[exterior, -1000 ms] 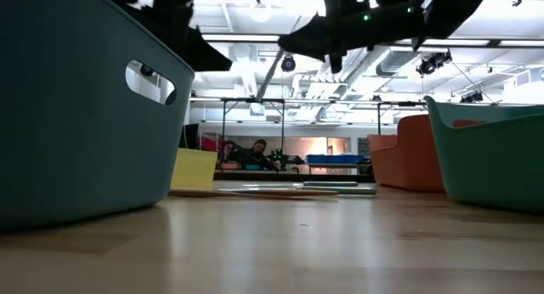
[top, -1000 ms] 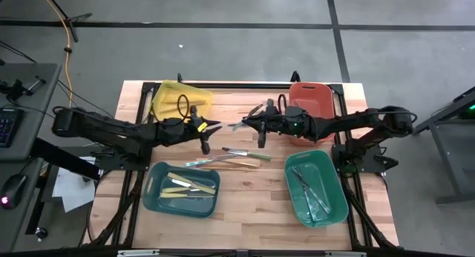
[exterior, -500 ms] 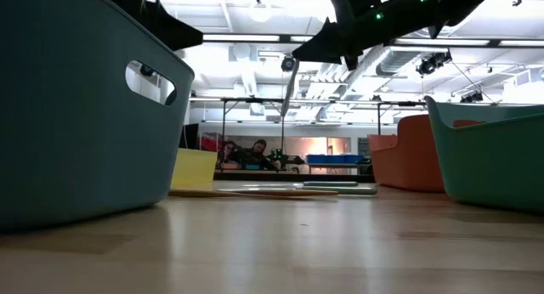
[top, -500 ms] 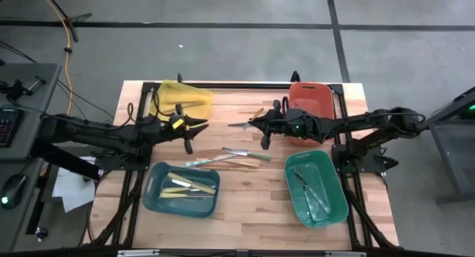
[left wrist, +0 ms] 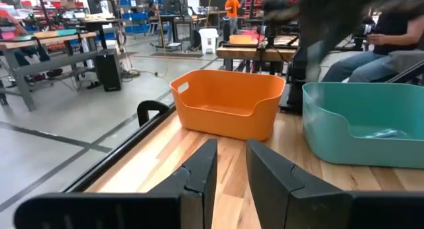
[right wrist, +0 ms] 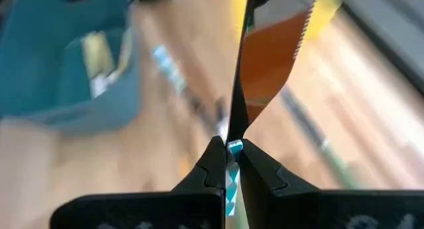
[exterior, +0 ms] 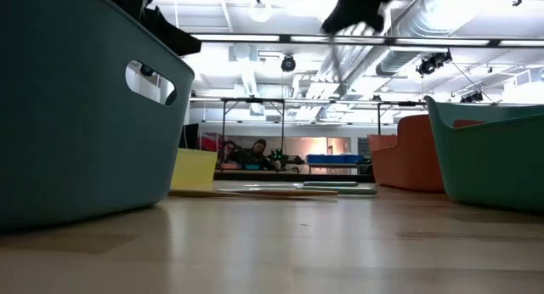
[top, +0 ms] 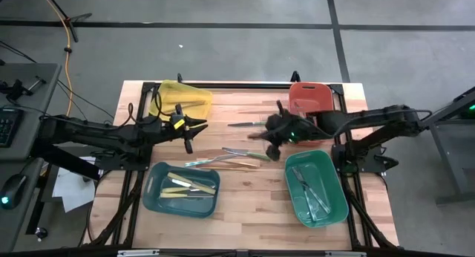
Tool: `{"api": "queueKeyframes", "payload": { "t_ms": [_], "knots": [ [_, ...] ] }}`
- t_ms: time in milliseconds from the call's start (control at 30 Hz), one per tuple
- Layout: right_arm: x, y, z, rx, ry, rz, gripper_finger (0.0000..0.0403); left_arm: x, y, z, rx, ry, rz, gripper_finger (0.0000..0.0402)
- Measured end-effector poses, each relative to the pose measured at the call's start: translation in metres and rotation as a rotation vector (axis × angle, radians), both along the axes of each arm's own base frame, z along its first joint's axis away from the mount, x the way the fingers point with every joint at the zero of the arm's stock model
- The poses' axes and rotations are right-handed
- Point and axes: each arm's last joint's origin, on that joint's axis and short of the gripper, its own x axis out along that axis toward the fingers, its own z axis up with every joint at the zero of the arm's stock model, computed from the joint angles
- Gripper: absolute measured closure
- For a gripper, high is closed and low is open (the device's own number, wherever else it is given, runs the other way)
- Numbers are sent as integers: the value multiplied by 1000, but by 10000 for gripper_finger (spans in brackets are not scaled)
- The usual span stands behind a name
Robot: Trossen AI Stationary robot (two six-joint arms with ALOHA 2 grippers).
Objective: Sort silverware by color (type)
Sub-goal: Put the patterned green knife into the green bin
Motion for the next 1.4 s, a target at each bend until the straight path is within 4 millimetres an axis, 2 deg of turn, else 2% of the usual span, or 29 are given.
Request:
{"api": "queueKeyframes", "payload": {
  "t_ms": [133,267,433,633,833,1000,1400],
  "knots": [
    [-19,30,35,97,133,-6,397,0,0,0,-1,1,0,330],
    [-42,57,44,186,267,-74,397,0,0,0,-24,-6,0,330],
    [-69,84,23,301,457,-230,397,0,0,-1,-46,-1,-9,330],
    [-85,112,-11,458,650,-298,397,0,0,-2,-47,8,-8,330],
    [-96,114,-51,476,812,-387,397,0,0,-2,-43,6,-8,330],
    [-97,107,-80,513,887,-404,397,0,0,-1,-24,6,-7,330],
    [-94,90,-124,580,924,-351,395,0,0,0,-23,-1,-7,330]
  ]
}}
